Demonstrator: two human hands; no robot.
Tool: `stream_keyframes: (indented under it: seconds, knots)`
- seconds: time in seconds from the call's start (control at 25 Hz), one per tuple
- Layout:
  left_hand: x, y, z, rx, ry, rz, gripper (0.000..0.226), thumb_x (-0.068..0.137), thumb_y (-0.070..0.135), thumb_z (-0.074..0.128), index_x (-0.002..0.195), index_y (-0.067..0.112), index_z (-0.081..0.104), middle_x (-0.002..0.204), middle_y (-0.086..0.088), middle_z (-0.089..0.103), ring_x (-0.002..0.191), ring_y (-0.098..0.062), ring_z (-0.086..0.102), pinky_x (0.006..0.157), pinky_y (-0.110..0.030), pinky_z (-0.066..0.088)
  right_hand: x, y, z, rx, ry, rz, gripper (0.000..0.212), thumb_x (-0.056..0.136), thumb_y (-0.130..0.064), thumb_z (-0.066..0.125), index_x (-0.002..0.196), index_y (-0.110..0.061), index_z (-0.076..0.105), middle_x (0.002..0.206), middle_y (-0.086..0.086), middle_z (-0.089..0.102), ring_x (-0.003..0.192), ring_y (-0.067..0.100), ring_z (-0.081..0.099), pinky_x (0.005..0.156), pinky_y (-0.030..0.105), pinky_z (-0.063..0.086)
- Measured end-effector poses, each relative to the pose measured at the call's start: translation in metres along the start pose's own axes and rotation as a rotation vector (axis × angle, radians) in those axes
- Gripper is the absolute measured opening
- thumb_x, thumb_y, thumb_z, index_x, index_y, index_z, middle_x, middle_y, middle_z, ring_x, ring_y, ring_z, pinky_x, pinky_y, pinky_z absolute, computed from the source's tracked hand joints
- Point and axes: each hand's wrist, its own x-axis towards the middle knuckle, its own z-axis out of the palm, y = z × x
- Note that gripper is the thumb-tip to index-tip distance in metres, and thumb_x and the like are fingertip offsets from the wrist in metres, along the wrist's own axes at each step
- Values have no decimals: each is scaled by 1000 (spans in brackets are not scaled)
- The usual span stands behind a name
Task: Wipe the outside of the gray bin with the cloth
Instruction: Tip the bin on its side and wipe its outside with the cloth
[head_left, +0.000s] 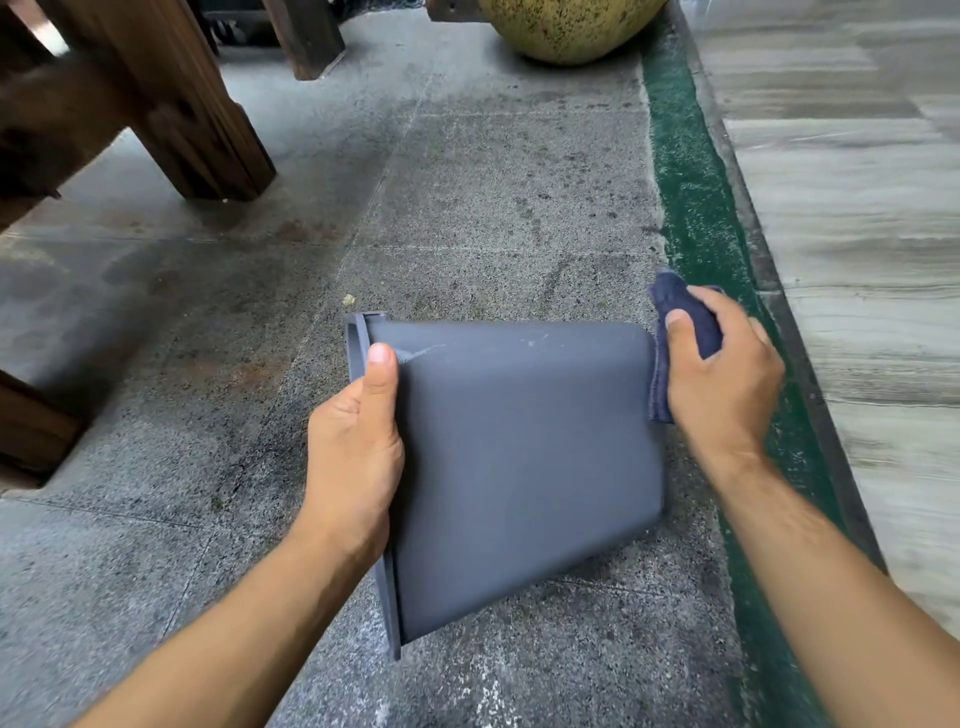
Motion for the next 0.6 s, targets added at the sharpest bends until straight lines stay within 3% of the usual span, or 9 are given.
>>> stream_keyframes:
  seconds: [0.08, 0.16, 0.24, 0.4, 0.6]
  knots:
    - [0, 4, 3, -31, 2, -22, 46, 99, 50, 51, 83, 14, 74, 81, 10, 75, 76, -7, 65, 72, -23, 54, -7, -23, 0, 100, -21, -31, 35, 93, -37, 61, 126, -27, 68, 121, -3, 70, 110, 15, 63, 101, 22, 43]
    - [4, 10, 2, -170, -41, -182, 58, 96, 60, 48, 106, 10, 76, 104, -4, 79, 99, -20, 72, 90, -34, 54, -19, -46, 1, 172, -82, -53, 34, 92, -38, 62, 125, -29, 68, 120, -9, 71, 108, 10, 65, 103, 30, 48]
    - [5, 19, -2, -347, -90, -319, 76, 95, 66, 40, 129, 3, 67, 124, -19, 72, 117, -32, 68, 102, -42, 50, -35, -71, 1, 212, -170, -97, 33, 93, -39, 62, 124, -30, 68, 116, -12, 72, 105, 8, 66, 98, 35, 51]
    - [4, 26, -6, -499, -221, -387, 95, 93, 73, 29, 130, -8, 63, 127, -28, 67, 119, -37, 66, 104, -47, 50, -77, -120, 1, 252, -304, -272, 30, 92, -35, 66, 121, -30, 71, 110, -5, 73, 100, 10, 67, 93, 28, 50]
    - [0, 30, -2, -610, -301, -380, 85, 93, 72, 32, 137, 6, 61, 133, -19, 67, 125, -28, 64, 107, -45, 47, -103, -149, 18, 168, -418, -418, 36, 89, -41, 64, 123, -34, 68, 102, -1, 67, 93, 24, 68, 81, 41, 55]
